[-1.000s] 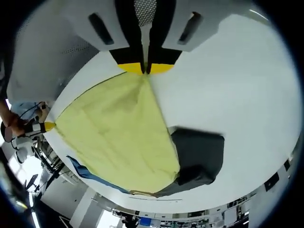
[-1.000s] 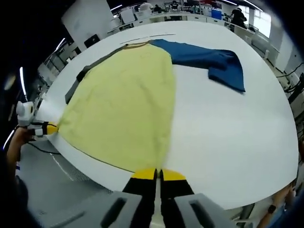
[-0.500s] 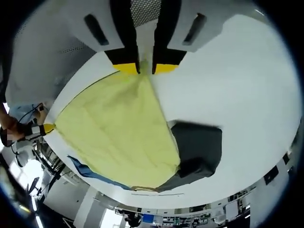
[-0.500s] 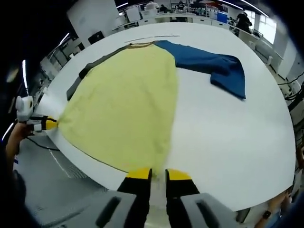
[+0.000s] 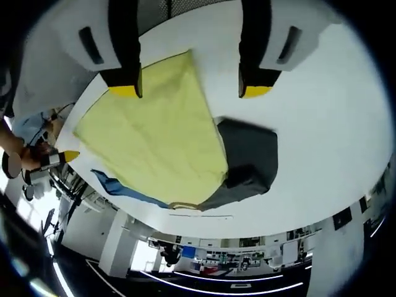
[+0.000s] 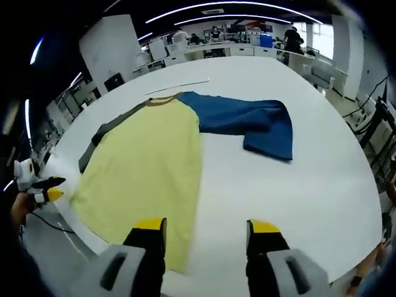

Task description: Fold the garment on the visible template until the final outline fits inside the template.

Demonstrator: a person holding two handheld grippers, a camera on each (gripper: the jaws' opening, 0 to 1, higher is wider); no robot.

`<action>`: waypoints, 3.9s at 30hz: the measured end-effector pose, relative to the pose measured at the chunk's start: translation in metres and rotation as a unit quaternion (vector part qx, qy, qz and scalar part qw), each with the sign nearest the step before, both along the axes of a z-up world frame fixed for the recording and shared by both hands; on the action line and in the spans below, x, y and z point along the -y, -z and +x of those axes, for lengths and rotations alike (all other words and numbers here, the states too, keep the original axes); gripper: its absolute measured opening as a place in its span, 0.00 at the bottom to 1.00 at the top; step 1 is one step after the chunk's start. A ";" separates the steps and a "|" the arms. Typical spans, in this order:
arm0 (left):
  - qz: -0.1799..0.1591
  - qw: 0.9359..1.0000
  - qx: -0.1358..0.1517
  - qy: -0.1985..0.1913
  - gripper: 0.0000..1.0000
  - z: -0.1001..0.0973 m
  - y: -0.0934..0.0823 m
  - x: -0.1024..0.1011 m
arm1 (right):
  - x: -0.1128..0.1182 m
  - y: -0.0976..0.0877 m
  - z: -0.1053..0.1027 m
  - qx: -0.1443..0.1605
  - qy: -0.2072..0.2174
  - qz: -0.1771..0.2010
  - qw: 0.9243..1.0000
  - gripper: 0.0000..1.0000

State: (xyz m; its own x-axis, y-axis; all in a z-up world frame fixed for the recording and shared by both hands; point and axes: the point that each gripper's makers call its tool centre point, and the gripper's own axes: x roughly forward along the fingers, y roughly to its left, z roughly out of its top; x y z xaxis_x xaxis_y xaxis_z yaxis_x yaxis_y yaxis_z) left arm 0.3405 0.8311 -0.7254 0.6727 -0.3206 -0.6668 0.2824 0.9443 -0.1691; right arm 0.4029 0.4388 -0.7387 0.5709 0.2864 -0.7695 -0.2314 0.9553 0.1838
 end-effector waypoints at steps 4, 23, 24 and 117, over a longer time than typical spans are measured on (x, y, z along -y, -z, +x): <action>-0.014 1.000 0.027 -0.007 0.75 0.006 -0.010 0.002 | 0.006 -0.006 0.020 0.025 0.006 0.001 1.000 0.54; 0.016 0.998 0.053 -0.001 0.94 0.012 -0.031 0.004 | 0.016 0.004 0.097 0.065 0.004 -0.035 0.997 0.41; 0.018 0.998 0.054 -0.001 0.94 0.012 -0.032 0.004 | 0.015 0.006 0.100 0.063 0.004 -0.035 0.997 0.40; 0.041 0.997 0.060 0.030 0.86 0.021 -0.036 0.015 | 0.176 0.008 0.115 -0.003 0.011 -0.175 0.985 0.07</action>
State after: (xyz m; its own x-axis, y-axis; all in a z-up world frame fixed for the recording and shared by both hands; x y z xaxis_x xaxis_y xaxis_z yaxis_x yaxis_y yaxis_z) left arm 0.3613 0.8164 -0.6899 0.7301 -0.3112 -0.6083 0.3530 0.9340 -0.0542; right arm 0.5181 0.2623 -0.7470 0.5697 -0.0087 -0.8218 -0.2101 0.9652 -0.1559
